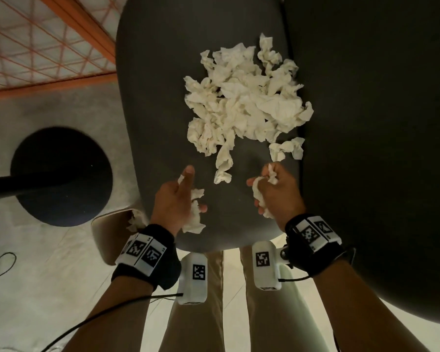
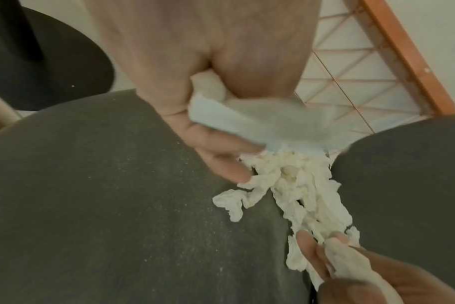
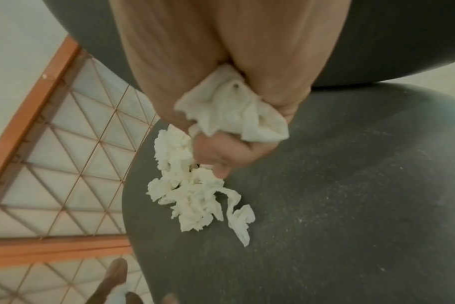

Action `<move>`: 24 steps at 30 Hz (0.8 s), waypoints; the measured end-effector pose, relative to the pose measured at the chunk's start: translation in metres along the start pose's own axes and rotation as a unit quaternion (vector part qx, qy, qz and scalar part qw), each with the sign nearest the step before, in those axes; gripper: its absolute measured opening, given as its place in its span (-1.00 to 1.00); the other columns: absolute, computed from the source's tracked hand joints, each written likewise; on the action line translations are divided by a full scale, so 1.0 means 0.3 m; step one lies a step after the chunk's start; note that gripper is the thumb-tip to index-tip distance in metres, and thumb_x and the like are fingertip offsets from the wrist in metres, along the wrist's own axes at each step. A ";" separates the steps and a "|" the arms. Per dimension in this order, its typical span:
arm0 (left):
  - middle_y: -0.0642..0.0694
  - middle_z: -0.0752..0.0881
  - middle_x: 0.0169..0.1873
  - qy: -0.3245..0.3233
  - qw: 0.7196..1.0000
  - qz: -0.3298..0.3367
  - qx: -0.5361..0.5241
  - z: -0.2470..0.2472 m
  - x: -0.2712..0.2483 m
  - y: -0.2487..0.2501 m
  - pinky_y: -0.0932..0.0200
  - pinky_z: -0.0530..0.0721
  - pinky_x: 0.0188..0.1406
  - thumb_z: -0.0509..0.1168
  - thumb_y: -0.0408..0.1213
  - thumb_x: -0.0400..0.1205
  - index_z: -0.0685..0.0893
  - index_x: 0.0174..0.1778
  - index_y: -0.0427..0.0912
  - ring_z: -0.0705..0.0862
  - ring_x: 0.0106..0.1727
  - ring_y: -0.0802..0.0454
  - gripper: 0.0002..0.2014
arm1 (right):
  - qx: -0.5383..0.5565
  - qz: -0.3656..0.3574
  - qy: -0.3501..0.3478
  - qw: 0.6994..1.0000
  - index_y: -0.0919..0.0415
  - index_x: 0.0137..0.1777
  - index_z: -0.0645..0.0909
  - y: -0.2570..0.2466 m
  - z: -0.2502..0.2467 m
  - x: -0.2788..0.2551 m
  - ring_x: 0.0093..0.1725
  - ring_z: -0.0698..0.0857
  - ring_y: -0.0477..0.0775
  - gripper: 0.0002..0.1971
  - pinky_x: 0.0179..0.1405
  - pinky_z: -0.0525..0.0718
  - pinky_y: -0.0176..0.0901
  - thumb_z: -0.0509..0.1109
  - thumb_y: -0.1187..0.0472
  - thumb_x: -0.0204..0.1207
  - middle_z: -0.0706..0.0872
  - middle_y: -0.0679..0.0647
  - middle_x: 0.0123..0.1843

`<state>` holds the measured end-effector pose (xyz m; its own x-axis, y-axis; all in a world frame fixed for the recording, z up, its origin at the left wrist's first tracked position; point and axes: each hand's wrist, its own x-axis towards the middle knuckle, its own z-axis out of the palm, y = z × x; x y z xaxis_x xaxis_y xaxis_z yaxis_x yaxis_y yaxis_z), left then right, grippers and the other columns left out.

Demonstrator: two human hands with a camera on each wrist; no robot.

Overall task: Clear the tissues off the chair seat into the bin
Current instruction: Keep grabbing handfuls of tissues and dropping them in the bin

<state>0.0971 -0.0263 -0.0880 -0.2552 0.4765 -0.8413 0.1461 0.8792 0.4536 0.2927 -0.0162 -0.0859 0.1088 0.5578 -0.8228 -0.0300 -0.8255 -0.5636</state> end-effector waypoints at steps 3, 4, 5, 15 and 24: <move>-0.08 0.77 -0.38 -0.001 0.999 0.049 -0.005 -0.034 -0.034 -0.022 0.23 0.44 -0.64 0.11 0.25 0.68 0.68 -0.21 -0.18 0.54 -0.62 0.12 -0.45 | -0.076 -0.019 -0.018 0.997 0.06 0.08 0.57 -0.013 0.030 -0.009 -0.59 0.50 -0.06 -0.84 -0.67 0.42 -0.31 0.24 0.31 0.63 0.78 0.12 -0.22; -0.08 0.75 -0.43 0.005 0.997 0.071 -0.009 -0.045 -0.039 -0.036 0.21 0.44 -0.58 0.10 0.26 0.68 0.67 -0.29 -0.14 0.53 -0.61 0.13 -0.46 | -0.092 -0.023 -0.019 0.995 0.06 0.09 0.61 -0.016 0.042 -0.011 -0.57 0.49 -0.07 -0.84 -0.67 0.41 -0.33 0.25 0.28 0.63 0.76 0.10 -0.28; -0.06 0.70 -0.48 0.013 0.996 0.083 -0.020 -0.057 -0.051 -0.042 0.19 0.46 -0.52 0.10 0.27 0.68 0.66 -0.34 -0.10 0.54 -0.57 0.15 -0.46 | -0.110 -0.024 -0.017 0.993 0.06 0.04 0.66 -0.021 0.051 -0.014 -0.56 0.47 -0.06 -0.83 -0.67 0.39 -0.34 0.25 0.27 0.62 0.72 0.08 -0.34; -0.17 0.75 -0.02 0.028 0.991 0.056 -0.119 -0.138 -0.159 -0.197 0.32 0.73 -0.18 0.40 -0.42 0.57 0.63 0.06 -0.17 0.74 0.00 -0.10 -0.82 | -0.205 0.049 -0.015 0.977 0.09 -0.41 0.45 -0.055 0.139 -0.017 -0.53 0.38 0.03 -0.66 -0.49 0.35 -0.19 0.20 0.03 0.61 0.43 0.03 -0.51; -0.21 0.79 -0.08 0.079 0.945 -0.004 -0.316 -0.148 -0.358 -0.396 -0.08 0.79 -0.15 0.26 -0.49 0.65 0.65 -0.12 -0.08 0.79 -0.03 -0.21 -0.80 | -0.306 0.039 -0.144 0.940 0.20 -0.34 0.55 0.007 0.296 -0.145 -0.68 0.34 -0.05 -0.52 -0.70 0.27 -0.32 0.33 -0.22 0.56 0.44 0.05 -0.58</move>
<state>0.0647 -0.1817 -0.0384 -0.4010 0.4202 -0.8140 -0.4442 0.6879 0.5739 0.1996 -0.0346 -0.0577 -0.1454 0.4212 -0.8952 0.5603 -0.7108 -0.4254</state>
